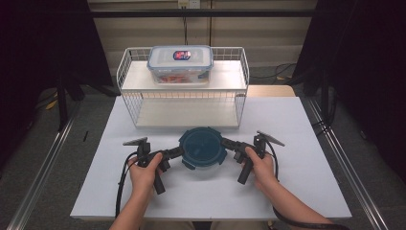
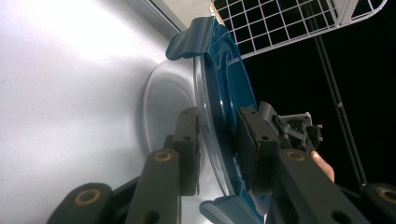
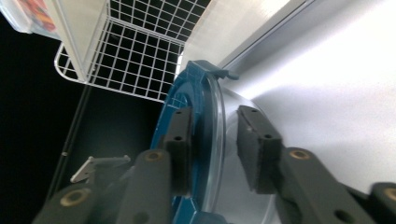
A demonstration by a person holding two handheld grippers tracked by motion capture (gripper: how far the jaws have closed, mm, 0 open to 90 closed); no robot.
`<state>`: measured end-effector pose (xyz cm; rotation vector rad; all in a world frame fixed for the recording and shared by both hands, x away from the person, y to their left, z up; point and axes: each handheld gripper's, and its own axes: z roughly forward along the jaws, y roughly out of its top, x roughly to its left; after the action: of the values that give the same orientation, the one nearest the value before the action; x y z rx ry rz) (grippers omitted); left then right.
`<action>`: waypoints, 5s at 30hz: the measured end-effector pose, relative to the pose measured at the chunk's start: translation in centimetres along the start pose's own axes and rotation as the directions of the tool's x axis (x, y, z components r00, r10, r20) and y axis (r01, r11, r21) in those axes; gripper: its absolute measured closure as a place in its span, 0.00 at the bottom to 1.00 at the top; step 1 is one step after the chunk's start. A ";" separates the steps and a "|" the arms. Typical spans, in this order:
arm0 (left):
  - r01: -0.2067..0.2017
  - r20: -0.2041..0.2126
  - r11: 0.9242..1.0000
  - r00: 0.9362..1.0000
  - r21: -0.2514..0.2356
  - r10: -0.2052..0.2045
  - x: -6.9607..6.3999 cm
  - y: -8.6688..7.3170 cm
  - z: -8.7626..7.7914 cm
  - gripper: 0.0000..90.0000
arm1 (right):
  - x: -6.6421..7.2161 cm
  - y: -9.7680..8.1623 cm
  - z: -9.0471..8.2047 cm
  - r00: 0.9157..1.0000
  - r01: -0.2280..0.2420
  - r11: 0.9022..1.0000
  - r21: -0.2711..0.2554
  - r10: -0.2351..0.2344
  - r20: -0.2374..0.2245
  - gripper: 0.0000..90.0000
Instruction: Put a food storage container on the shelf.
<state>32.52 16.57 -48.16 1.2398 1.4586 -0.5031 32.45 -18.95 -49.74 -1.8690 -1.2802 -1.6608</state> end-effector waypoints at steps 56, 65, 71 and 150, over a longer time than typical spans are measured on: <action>-0.140 0.070 0.974 0.986 -0.176 0.154 -7.8 3.2 -3.3 0.85 | 6.1 -0.1 -0.9 0.991 -0.024 0.984 -0.175 0.000 -0.136 0.83; -0.118 0.087 0.980 0.987 -0.162 0.133 -7.4 2.7 -2.5 0.85 | 5.1 0.5 -1.2 0.989 -0.052 0.981 -0.184 0.025 -0.148 0.84; -0.133 0.100 0.975 0.983 -0.176 0.152 -8.2 2.8 -3.1 0.85 | 5.9 0.7 -1.6 0.985 -0.027 0.981 -0.193 -0.007 -0.171 0.84; -0.129 0.128 0.934 0.975 -0.333 0.181 -16.5 22.3 -2.1 0.87 | 22.1 18.2 8.6 0.988 0.024 0.941 -0.338 -0.074 -0.135 0.77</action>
<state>48.70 19.65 -25.71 1.0188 1.2399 -0.2349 50.14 -13.66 -26.19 -1.8636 -1.0430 -2.1111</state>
